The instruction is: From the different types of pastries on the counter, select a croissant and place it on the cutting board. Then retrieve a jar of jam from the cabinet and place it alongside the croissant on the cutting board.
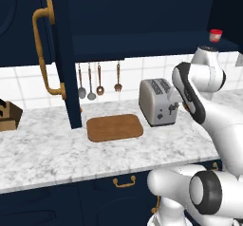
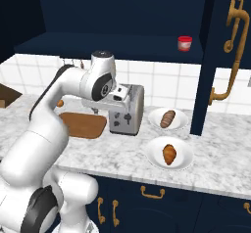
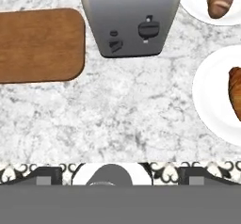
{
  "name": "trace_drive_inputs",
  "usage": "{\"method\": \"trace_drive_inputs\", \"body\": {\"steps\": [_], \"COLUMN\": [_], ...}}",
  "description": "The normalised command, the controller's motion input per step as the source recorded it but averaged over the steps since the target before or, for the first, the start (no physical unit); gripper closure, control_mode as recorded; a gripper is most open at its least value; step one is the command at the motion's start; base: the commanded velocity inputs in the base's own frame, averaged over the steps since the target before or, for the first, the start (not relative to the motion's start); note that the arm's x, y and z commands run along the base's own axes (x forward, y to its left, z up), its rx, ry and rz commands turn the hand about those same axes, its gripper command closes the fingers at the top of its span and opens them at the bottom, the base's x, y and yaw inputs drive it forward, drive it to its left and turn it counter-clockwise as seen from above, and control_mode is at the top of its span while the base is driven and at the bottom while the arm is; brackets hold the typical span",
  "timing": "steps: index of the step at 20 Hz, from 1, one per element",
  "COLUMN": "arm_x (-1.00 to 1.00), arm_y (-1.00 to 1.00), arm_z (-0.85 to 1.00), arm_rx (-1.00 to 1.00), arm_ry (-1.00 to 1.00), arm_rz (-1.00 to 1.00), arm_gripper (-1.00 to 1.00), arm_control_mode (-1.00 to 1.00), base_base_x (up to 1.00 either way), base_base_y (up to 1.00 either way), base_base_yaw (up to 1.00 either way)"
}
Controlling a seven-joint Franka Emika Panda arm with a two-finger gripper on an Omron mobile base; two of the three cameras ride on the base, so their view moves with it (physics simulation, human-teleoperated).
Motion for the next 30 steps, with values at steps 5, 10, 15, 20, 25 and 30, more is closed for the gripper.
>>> {"method": "trace_drive_inputs", "body": {"steps": [5, 10, 15, 20, 25, 30], "arm_x": [-0.01, 0.00, -0.05, -0.01, 0.00, 0.06], "arm_y": [-1.00, -0.95, -0.67, -0.07, -0.33, -0.27], "arm_z": [-0.25, -0.48, -0.64, -0.05, -0.35, -0.18], "arm_rx": [0.00, -0.02, -0.11, 0.00, 0.00, 0.00], "arm_ry": [0.09, 0.07, -0.02, 0.00, 0.00, 0.00], "arm_rz": [-0.01, 0.00, 0.03, 0.00, 0.00, 0.00], "arm_gripper": [-1.00, -1.00, -1.00, -1.00, -1.00, -1.00], "arm_control_mode": [-1.00, -1.00, -1.00, -1.00, -1.00, -1.00], "base_base_x": [0.00, 0.00, 0.00, 0.00, 0.00, 0.00], "base_base_y": [0.00, 0.00, 0.00, 0.00, 0.00, 0.00], "base_base_yaw": [0.00, 0.00, 0.00, 0.00, 0.00, 0.00]}}
